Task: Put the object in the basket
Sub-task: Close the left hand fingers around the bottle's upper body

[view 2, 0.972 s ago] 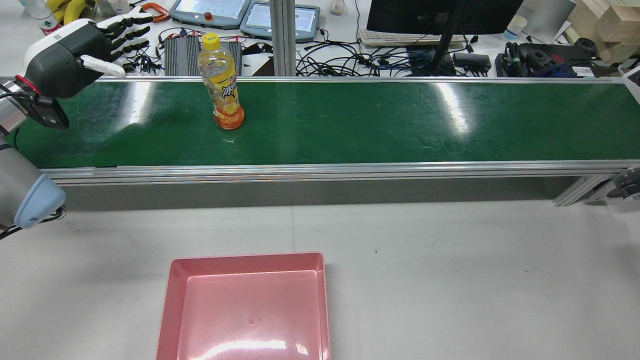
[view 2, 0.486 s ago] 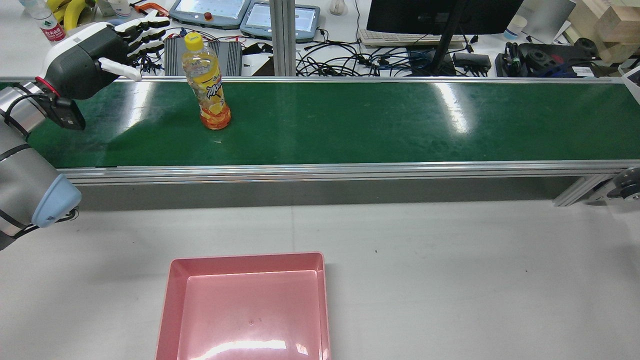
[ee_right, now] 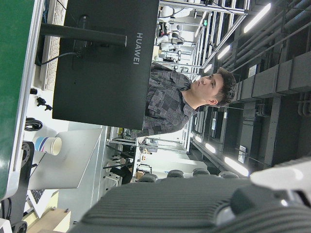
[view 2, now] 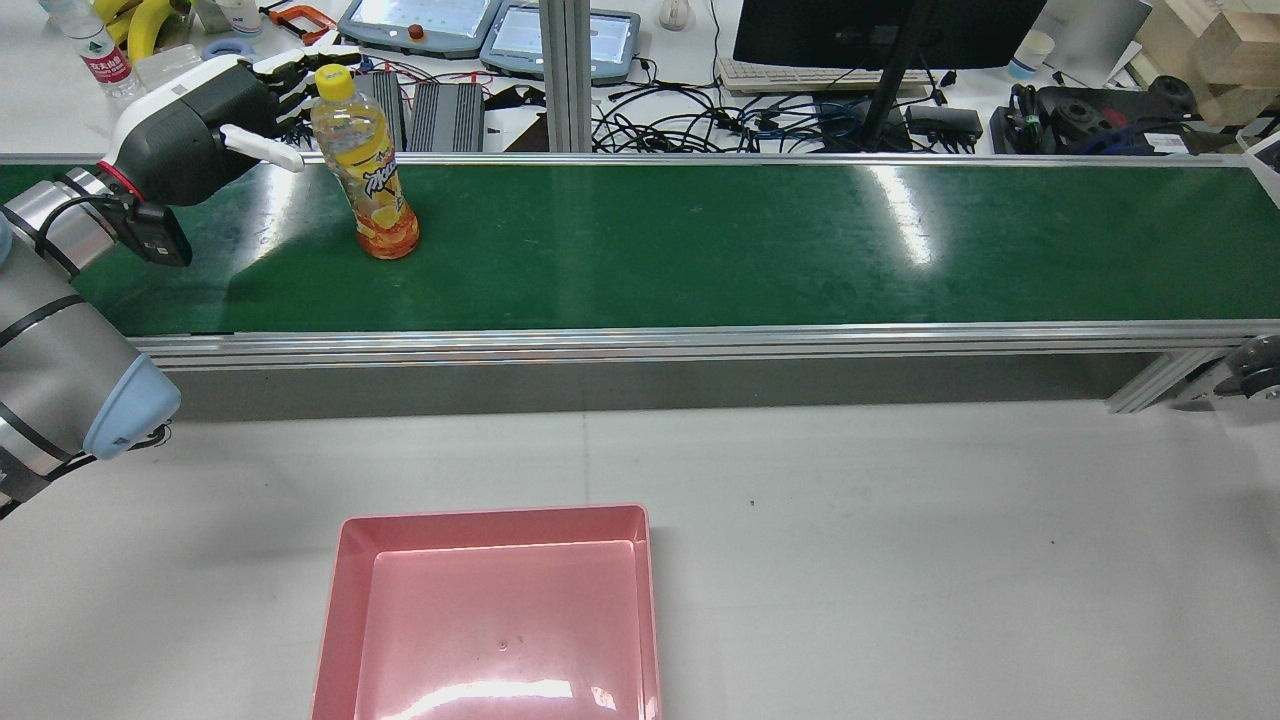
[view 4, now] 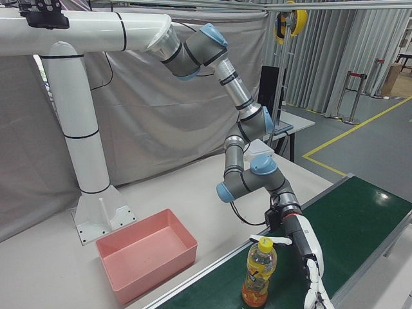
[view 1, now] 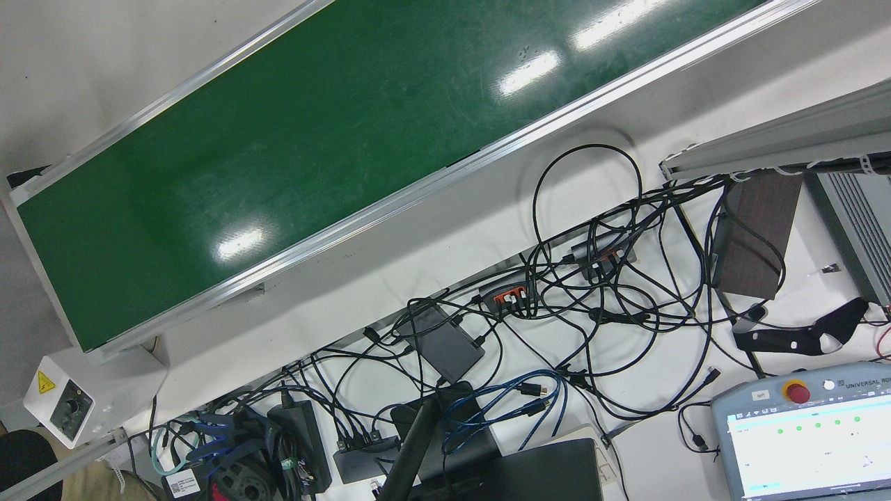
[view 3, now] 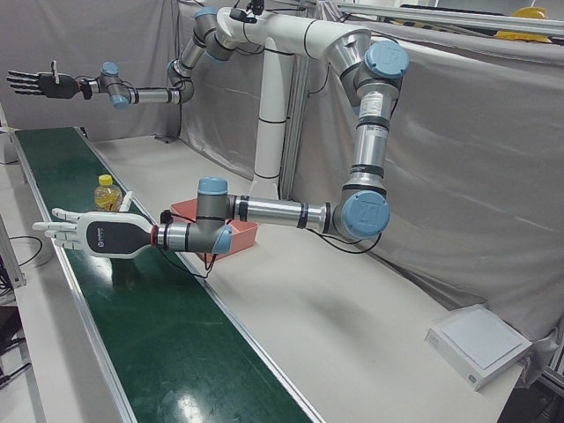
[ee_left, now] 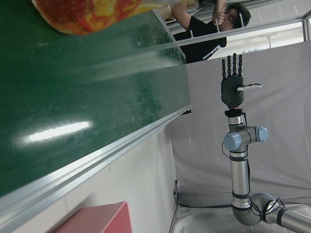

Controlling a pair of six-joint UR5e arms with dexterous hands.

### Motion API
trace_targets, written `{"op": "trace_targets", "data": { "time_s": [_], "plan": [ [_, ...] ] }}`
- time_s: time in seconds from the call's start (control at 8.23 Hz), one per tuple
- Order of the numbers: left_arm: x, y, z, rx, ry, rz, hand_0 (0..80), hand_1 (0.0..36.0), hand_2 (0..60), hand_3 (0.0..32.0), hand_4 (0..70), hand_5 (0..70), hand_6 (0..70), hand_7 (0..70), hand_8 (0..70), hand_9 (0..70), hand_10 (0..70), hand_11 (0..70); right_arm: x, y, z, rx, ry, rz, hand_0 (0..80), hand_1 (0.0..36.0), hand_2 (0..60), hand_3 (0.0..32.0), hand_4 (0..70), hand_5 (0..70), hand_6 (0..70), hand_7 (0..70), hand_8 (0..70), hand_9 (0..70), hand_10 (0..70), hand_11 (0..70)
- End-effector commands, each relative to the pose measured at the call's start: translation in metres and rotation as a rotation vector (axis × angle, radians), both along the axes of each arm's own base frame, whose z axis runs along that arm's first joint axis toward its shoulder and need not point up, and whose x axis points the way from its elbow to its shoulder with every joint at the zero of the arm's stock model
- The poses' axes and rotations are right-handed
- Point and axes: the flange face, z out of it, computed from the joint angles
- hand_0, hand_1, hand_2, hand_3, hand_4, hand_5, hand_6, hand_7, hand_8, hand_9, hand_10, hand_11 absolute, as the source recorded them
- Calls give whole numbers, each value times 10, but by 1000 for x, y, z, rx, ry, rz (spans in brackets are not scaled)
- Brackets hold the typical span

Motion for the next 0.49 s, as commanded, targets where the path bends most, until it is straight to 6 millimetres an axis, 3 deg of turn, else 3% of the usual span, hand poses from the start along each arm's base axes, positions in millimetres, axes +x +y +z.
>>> {"op": "trace_targets", "data": {
  "time_s": [0.0, 0.36],
  "plan": [
    [2, 0, -1, 4, 3, 4, 481, 80, 0, 0, 166, 188, 0, 0, 74, 127, 94, 146, 0, 0, 0, -1, 0, 0, 0, 0, 0, 0, 0, 0, 0, 0, 0, 0, 0, 0],
    [2, 0, -1, 5, 5, 5, 481, 96, 0, 0, 178, 238, 25, 13, 105, 170, 113, 174, 0, 0, 0, -1, 0, 0, 0, 0, 0, 0, 0, 0, 0, 0, 0, 0, 0, 0]
  ]
}}
